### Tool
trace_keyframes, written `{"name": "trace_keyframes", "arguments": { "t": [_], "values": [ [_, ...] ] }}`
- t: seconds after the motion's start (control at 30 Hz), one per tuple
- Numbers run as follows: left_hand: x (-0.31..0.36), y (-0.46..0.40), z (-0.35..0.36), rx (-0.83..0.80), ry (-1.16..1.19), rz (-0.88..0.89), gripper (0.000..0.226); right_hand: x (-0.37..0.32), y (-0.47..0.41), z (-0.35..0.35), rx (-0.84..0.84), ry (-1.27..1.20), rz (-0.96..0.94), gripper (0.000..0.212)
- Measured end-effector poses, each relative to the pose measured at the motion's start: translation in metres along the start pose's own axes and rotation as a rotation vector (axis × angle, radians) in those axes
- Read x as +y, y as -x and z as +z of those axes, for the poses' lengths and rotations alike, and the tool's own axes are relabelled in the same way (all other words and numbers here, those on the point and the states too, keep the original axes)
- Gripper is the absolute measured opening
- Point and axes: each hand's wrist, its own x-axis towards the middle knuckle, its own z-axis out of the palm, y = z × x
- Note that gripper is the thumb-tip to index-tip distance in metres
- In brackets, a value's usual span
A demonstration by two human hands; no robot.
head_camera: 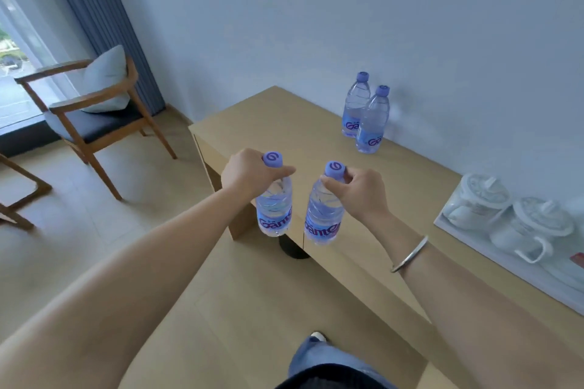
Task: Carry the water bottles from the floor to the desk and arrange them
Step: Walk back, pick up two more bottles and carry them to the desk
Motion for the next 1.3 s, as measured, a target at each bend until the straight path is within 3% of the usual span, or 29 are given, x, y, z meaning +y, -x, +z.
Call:
{"name": "trace_keyframes", "arguments": {
  "t": [0.27, 0.53, 0.93, 1.07, 1.17, 1.3],
  "values": [
    [0.052, -0.121, 0.038, -0.078, -0.009, 0.089, 0.062, 0.020, -0.113, -0.003, 0.054, 0.011, 0.049, 0.049],
    [0.087, -0.201, 0.074, -0.190, 0.017, 0.123, 0.056, 0.034, -0.173, -0.001, 0.141, 0.059, 0.145, 0.043],
    [0.108, -0.263, 0.106, -0.433, 0.043, 0.312, 0.057, 0.034, -0.192, 0.028, 0.365, 0.075, 0.367, 0.034],
    [0.096, -0.272, 0.113, -0.529, 0.104, 0.396, 0.049, 0.034, -0.186, 0.032, 0.364, 0.061, 0.418, 0.055],
    [0.081, -0.272, 0.119, -0.689, 0.252, 0.419, 0.024, 0.033, -0.186, 0.035, 0.388, 0.050, 0.443, 0.042],
    [0.074, -0.269, 0.112, -0.769, 0.371, 0.439, 0.028, 0.032, -0.185, 0.044, 0.456, 0.051, 0.445, 0.031]
  ]
}}
